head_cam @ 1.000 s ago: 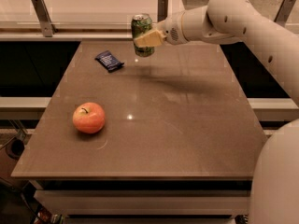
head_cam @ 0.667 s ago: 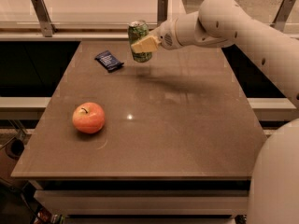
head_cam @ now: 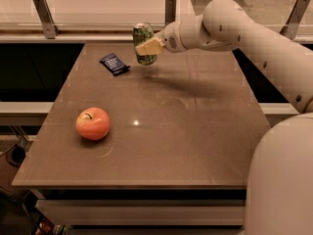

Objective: Move green can near rxbar blueberry

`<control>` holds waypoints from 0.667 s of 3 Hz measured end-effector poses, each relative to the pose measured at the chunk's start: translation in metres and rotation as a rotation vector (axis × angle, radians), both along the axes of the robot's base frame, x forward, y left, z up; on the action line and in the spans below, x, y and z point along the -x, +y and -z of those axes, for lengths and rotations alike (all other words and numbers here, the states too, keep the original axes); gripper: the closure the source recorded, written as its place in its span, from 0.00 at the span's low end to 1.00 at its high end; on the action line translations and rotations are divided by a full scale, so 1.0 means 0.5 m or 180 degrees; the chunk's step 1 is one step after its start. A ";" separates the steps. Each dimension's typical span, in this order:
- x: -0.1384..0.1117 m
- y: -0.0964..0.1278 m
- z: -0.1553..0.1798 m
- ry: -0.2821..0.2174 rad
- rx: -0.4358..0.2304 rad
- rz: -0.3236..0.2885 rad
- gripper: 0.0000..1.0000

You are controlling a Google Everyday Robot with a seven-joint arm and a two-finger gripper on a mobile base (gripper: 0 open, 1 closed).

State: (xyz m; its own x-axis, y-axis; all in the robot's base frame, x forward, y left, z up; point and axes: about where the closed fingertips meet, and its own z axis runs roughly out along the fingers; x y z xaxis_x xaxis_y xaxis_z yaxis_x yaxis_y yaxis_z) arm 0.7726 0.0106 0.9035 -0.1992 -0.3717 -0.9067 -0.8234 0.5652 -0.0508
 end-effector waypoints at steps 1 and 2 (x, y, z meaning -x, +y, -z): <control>-0.030 0.000 0.031 0.0064 -0.0125 0.0053 1.00; -0.045 -0.005 0.053 0.0094 -0.0190 0.0124 1.00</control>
Offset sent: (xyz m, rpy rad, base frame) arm 0.0324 -0.0127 -0.0371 0.0826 0.0359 -0.0768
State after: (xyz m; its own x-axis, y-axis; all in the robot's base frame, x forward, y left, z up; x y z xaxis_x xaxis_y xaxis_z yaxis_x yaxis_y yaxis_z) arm 0.7953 0.0080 0.8770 -0.2396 -0.3086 -0.9205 -0.8013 0.5982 0.0080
